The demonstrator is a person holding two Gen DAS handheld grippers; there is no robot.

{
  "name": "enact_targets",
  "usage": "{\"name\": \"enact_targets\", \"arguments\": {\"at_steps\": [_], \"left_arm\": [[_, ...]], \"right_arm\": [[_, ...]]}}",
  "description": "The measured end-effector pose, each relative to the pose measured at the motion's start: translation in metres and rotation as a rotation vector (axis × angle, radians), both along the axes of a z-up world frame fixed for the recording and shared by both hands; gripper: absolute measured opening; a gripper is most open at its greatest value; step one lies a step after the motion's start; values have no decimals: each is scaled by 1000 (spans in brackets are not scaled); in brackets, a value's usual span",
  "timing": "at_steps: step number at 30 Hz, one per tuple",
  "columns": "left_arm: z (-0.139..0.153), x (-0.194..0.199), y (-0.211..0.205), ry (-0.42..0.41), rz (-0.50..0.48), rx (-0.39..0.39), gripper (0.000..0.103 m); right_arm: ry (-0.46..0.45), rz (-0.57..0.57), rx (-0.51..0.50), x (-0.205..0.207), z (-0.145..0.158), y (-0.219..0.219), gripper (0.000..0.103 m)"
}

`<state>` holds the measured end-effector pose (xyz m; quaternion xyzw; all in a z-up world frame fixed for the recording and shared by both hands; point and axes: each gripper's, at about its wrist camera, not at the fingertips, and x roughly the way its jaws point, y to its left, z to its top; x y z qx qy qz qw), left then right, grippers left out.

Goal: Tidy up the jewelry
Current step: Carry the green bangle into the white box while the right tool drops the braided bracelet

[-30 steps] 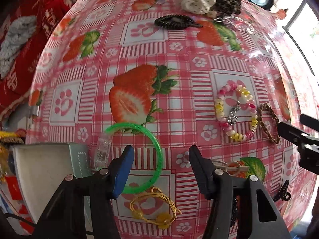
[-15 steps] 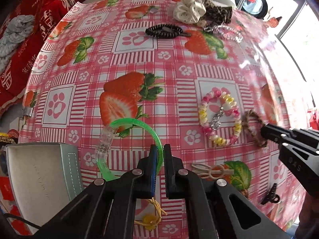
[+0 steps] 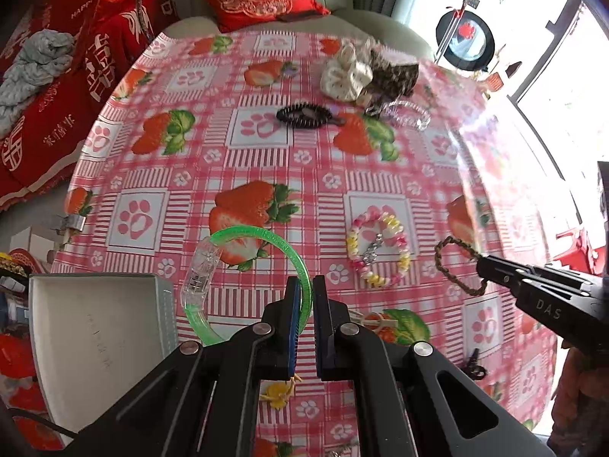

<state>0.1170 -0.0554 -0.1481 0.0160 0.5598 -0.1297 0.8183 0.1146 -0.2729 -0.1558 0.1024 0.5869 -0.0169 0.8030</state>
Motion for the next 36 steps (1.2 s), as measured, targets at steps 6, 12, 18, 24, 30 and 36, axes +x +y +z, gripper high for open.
{"name": "enact_targets", "arguments": {"at_steps": [6,12,18,24,30,36], "left_arm": [[26,-12,14,-37,20,-32,12],[46,-28,42,-74,65,-46,12],[55,-47,84,-94,126,-7,12],[40,-63,141,-65,210,64,12],[17,-65,185,-42,273,125,12],[-12,-53,205,-36,282,182,12]], "right_arm": [[-27,0,29,-10,20,17,6],[-43,28,59,-15,40,36,6],[-55,103,87,-17,53,76,6],[-54,200,116,-14,53,130,6],[-40,311,137,-7,44,192,6],[-13,400,140,7,26,248,6]]}}
